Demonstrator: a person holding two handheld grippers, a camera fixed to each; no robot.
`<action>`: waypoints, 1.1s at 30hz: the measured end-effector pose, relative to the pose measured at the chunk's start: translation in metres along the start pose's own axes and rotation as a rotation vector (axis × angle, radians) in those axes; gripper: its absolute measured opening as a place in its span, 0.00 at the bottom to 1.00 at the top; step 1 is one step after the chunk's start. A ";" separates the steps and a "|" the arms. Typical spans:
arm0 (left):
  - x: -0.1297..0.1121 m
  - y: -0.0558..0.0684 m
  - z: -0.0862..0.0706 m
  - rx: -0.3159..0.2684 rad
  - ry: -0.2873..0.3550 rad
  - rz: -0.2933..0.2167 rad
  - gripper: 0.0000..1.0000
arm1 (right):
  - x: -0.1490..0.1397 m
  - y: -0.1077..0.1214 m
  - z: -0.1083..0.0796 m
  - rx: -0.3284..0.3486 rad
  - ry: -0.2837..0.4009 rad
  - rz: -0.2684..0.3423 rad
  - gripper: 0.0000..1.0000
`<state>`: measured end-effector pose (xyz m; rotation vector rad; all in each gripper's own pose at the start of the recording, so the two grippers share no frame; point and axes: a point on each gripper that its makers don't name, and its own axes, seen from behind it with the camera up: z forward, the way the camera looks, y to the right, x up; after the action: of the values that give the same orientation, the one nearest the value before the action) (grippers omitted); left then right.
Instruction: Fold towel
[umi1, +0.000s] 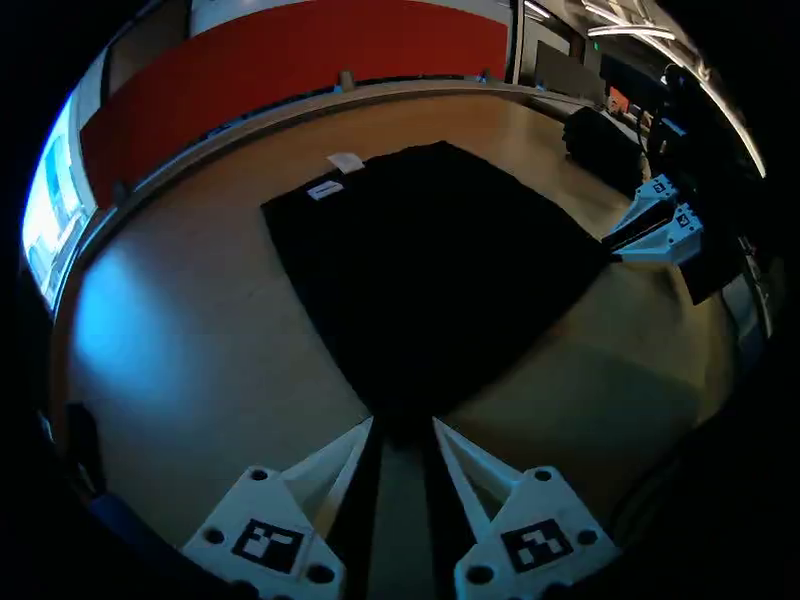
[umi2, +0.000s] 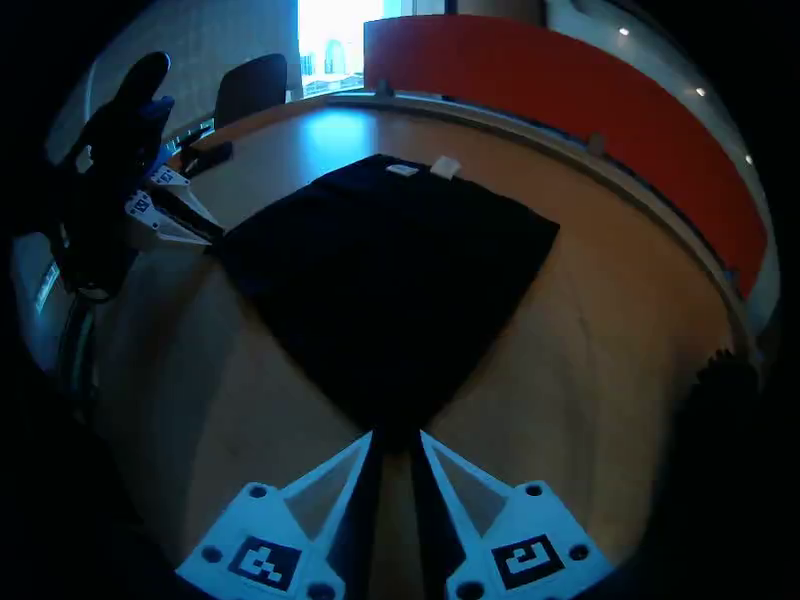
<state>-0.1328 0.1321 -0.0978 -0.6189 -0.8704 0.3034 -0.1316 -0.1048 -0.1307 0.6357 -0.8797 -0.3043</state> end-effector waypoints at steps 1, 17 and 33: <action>0.000 -0.001 0.000 0.002 -0.001 -0.002 0.20 | 0.000 0.000 0.000 0.000 -0.001 0.002 0.16; 0.002 0.003 -0.001 -0.006 -0.010 -0.056 0.11 | 0.010 0.002 -0.006 0.006 0.018 0.041 0.11; 0.027 0.002 -0.023 0.011 0.017 -0.109 0.11 | 0.045 0.011 -0.033 -0.008 0.097 0.040 0.11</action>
<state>-0.0980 0.1376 -0.0940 -0.5608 -0.8820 0.2039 -0.0782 -0.1061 -0.1114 0.6193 -0.7968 -0.2390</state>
